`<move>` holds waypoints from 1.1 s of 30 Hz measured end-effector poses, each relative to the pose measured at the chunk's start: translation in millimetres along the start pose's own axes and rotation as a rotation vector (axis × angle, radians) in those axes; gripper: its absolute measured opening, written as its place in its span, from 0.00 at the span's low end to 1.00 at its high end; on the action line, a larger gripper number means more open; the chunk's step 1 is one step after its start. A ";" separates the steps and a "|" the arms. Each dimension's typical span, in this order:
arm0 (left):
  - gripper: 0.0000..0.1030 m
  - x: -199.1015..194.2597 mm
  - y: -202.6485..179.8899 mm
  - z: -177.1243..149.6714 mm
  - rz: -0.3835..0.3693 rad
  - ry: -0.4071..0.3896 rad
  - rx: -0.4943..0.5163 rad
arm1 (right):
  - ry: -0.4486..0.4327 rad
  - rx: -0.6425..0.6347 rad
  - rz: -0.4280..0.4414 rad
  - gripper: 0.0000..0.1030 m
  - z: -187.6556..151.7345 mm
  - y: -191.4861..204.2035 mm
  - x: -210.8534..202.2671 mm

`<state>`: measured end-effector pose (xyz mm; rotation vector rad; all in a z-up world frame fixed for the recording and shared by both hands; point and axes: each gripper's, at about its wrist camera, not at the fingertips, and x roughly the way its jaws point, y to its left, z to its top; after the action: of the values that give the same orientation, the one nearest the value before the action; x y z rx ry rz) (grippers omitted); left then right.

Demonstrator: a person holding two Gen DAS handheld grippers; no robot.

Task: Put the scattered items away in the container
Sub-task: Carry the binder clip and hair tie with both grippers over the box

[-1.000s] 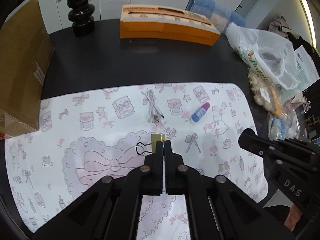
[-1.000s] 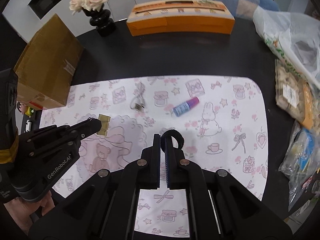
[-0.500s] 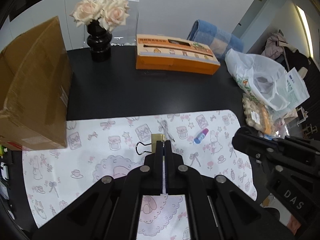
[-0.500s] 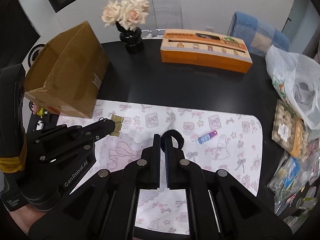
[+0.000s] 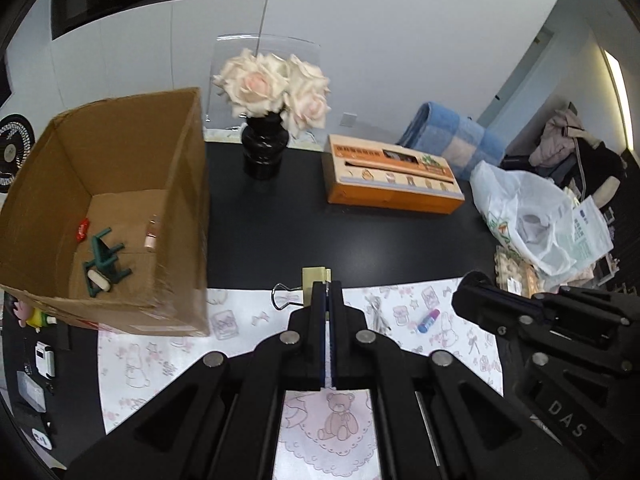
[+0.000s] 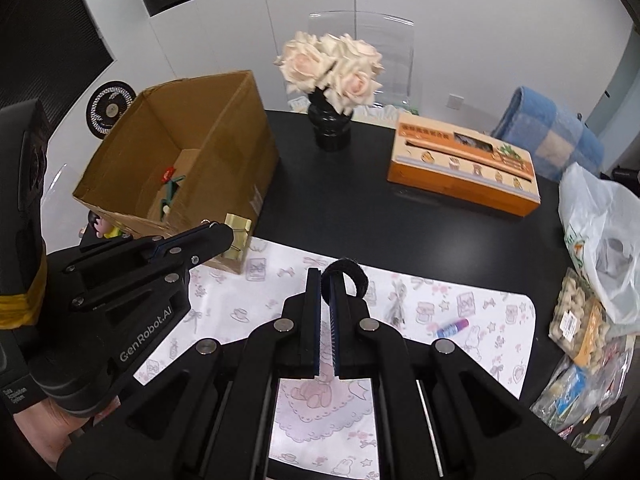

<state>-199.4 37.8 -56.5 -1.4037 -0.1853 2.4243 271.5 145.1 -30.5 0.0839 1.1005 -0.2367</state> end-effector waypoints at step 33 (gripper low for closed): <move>0.01 -56.9 190.9 34.5 0.098 -0.071 -0.166 | 0.050 -0.197 0.098 0.04 81.1 185.1 66.2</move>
<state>-244.8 -158.9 -44.9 -1.4277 -0.3502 2.5931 413.5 300.2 -62.0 -0.0325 1.1607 -0.0378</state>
